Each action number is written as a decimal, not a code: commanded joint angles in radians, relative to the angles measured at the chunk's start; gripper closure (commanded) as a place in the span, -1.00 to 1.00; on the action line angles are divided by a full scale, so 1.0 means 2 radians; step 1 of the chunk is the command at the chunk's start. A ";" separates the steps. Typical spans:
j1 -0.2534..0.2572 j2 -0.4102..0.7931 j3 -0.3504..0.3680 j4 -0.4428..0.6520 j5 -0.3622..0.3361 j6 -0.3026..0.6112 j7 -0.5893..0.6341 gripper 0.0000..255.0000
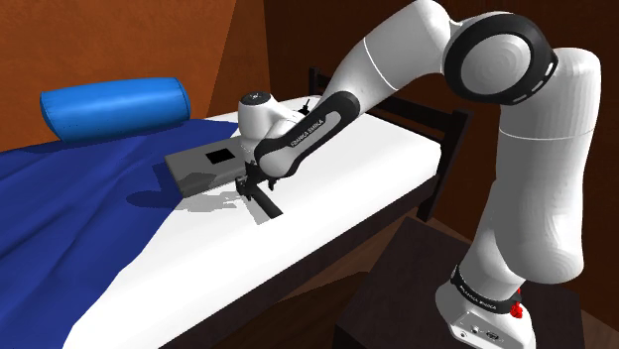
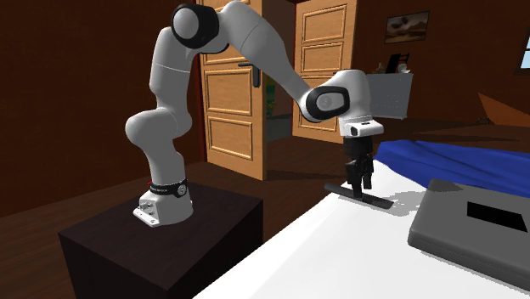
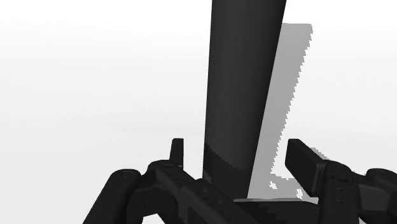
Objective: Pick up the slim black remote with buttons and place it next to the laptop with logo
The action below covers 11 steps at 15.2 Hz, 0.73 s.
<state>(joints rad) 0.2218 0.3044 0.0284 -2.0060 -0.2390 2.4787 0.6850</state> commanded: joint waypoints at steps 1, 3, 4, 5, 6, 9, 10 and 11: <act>0.000 0.000 0.000 0.000 0.000 0.000 0.000 -1.00; 0.000 0.000 0.000 0.000 0.000 0.000 0.000 -1.00; 0.000 0.000 0.000 0.000 0.000 0.000 0.000 -1.00; 0.000 -0.013 0.002 -0.001 0.003 -0.012 -0.002 -1.00; 0.001 -0.025 0.003 0.000 0.006 -0.025 -0.004 -1.00; 0.002 -0.047 0.006 0.001 0.011 -0.048 -0.007 -1.00; 0.002 -0.047 0.006 0.001 0.011 -0.048 -0.007 -1.00; 0.002 -0.047 0.006 0.001 0.011 -0.048 -0.007 -1.00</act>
<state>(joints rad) 0.2254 0.2147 0.0401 -2.0014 -0.2180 2.3849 0.6705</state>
